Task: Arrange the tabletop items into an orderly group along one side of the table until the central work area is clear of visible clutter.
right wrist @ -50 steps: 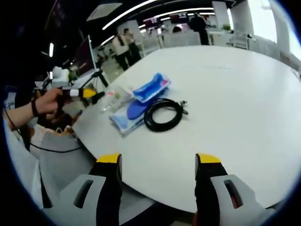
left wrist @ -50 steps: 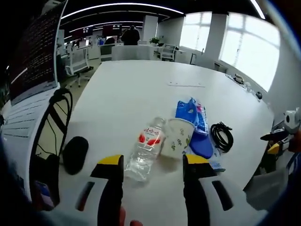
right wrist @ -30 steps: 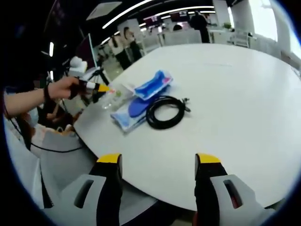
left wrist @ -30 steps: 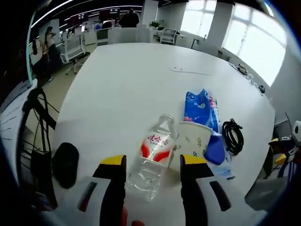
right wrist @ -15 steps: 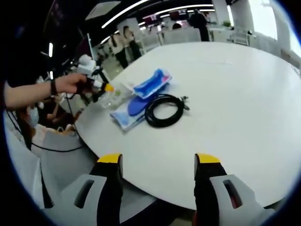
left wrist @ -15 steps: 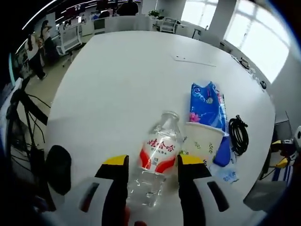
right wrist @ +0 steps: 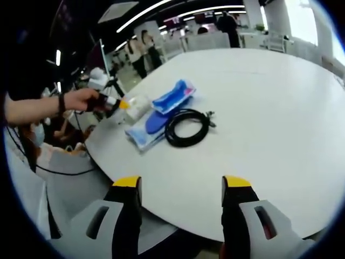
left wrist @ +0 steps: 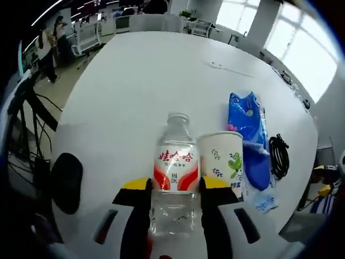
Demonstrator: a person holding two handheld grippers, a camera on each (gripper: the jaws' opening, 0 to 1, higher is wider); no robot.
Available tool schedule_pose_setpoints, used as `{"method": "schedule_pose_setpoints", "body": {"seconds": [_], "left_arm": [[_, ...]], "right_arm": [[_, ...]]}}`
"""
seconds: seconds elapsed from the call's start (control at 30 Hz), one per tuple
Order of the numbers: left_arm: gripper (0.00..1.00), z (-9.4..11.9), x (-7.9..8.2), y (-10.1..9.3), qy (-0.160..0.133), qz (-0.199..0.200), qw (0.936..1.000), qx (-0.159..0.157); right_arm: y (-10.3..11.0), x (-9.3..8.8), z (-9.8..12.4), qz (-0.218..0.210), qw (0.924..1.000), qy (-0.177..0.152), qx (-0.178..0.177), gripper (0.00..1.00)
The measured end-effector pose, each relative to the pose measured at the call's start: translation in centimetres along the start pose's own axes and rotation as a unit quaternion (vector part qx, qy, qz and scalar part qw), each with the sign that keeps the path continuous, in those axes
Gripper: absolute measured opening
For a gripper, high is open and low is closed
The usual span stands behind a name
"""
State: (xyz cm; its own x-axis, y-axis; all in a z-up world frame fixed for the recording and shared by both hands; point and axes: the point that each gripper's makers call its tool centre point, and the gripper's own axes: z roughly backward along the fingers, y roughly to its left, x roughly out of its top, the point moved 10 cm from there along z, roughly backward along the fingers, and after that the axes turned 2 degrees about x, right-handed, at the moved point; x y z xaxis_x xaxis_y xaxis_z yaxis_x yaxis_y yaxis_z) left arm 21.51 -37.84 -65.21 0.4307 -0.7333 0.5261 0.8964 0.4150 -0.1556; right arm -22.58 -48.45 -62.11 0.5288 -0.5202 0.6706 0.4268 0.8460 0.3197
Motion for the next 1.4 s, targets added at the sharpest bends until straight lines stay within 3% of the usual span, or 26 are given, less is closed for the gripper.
{"method": "schedule_pose_setpoints", "body": {"seconds": [0.13,0.4,1.07,1.4], "left_arm": [[0.35,0.5,-0.7,0.4,0.002,-0.003,0.9999,0.009],[0.35,1.9,-2.6,1.2,0.004,0.036,0.9987,0.035],[0.35,5.9,-9.2,-0.2,0.013,0.091,0.993,0.074],[0.36,6.6,-10.8,-0.8,0.023,0.087,0.9926,0.082]], "right_arm": [[0.1,-0.1,-0.3,0.0,1.0,0.002,0.004,0.58],[0.6,0.3,-0.9,0.007,0.9998,-0.003,0.016,0.58],[0.9,1.0,-2.0,0.021,0.9988,-0.006,0.043,0.57],[0.8,0.8,-2.1,0.023,0.9986,-0.005,0.048,0.57]]}}
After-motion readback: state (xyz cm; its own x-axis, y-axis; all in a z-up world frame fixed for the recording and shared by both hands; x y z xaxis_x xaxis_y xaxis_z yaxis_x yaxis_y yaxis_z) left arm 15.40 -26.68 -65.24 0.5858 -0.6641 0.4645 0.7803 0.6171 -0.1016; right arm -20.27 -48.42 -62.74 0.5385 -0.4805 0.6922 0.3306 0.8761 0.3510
